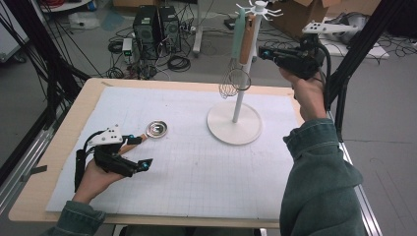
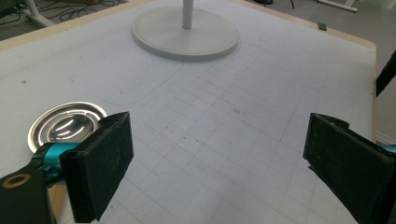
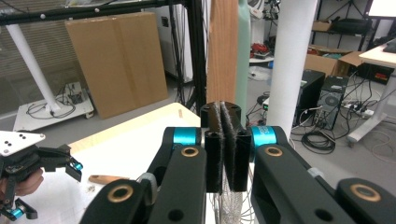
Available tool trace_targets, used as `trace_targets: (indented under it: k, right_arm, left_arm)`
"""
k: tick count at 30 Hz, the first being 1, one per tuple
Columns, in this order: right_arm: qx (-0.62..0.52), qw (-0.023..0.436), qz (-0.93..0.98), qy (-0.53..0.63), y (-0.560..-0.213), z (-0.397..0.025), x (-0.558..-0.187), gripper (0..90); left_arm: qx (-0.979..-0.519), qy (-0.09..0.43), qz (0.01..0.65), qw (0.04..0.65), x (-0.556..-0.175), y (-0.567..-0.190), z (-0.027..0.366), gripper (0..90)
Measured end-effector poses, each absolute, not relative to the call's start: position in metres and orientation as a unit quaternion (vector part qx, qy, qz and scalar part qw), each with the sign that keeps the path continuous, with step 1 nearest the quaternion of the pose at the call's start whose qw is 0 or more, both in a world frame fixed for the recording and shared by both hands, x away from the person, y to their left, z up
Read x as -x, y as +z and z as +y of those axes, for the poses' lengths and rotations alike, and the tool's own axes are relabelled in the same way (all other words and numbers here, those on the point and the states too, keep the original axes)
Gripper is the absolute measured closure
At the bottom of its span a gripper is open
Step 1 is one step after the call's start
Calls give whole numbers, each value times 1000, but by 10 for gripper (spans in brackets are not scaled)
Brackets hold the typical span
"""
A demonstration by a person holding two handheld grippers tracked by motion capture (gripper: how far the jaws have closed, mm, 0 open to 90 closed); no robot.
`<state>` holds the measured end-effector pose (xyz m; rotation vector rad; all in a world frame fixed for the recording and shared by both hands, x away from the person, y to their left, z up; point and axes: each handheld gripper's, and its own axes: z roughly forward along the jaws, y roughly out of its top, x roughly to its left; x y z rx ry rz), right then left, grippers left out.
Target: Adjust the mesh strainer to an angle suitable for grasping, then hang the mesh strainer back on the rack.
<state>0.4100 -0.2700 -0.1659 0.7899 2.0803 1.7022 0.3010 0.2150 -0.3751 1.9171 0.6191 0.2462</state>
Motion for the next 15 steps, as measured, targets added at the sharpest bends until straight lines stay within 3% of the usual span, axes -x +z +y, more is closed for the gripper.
trace_targets:
  k: [15]
  right_arm:
    - [-271, 171, 738, 594, -152, -272, -410, 894]
  left_arm:
    - [-802, 100, 259, 528, -302, -376, 216, 90]
